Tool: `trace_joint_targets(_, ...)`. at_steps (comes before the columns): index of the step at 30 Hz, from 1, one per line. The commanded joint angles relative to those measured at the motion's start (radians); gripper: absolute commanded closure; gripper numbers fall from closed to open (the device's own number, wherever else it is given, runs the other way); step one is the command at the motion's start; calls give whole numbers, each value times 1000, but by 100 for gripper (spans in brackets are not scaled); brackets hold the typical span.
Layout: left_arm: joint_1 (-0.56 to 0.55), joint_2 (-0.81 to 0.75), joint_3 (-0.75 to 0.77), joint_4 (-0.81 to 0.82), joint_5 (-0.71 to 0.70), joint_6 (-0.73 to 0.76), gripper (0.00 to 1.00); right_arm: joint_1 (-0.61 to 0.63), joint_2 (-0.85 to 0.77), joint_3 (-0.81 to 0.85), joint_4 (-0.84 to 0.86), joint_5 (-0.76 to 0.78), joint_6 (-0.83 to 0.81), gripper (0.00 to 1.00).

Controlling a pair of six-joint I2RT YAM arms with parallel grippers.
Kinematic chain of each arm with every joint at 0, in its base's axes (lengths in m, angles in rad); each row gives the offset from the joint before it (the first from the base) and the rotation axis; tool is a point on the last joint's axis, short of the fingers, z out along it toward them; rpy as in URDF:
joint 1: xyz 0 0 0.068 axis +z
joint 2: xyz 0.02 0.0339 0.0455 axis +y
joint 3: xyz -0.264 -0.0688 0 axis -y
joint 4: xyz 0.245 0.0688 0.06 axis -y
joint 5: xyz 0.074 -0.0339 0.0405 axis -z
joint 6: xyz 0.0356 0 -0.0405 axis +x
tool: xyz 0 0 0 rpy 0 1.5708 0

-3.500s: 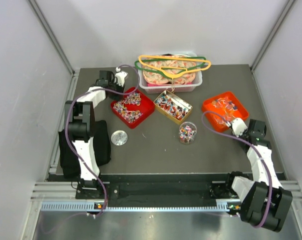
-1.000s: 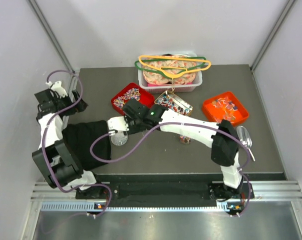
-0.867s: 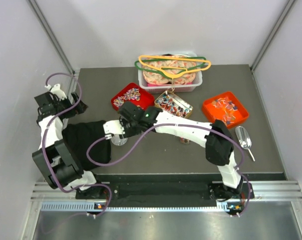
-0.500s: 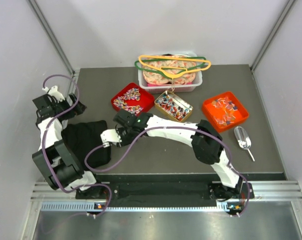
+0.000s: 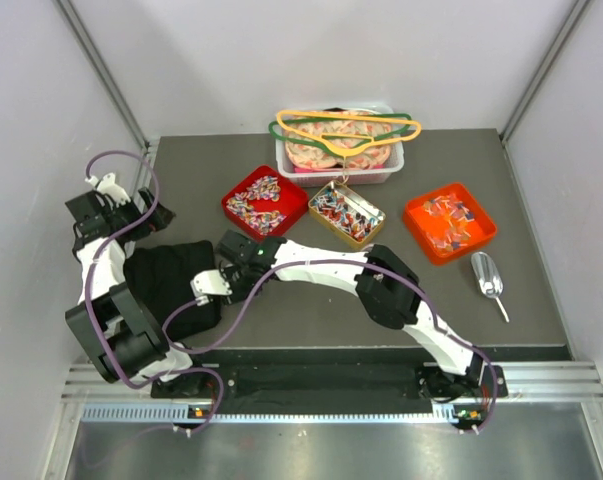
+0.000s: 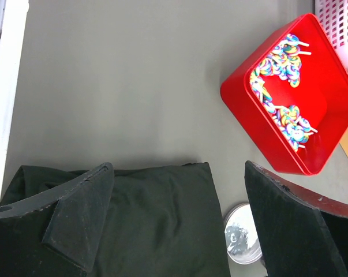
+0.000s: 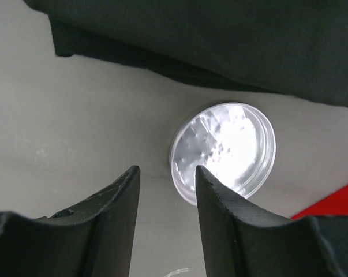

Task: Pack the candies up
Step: Pick up the bottle lid at the center of the board.

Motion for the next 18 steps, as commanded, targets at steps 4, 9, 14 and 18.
trace_joint_targets(4, 10, -46, -8, 59, 52, -9, 1, 20, 51, 31, 26, -34, -14, 60)
trace_joint_targets(9, 10, -46, -13, 62, 71, -10, 1, 20, 71, 37, 29, -42, -12, 65)
trace_joint_targets(14, 10, -38, -14, 67, 83, -14, 1, 18, 71, 37, 6, -34, -17, 74)
trace_joint_targets(18, 10, -37, -14, 69, 94, -15, 1, 18, 63, 19, -12, -28, -17, 90)
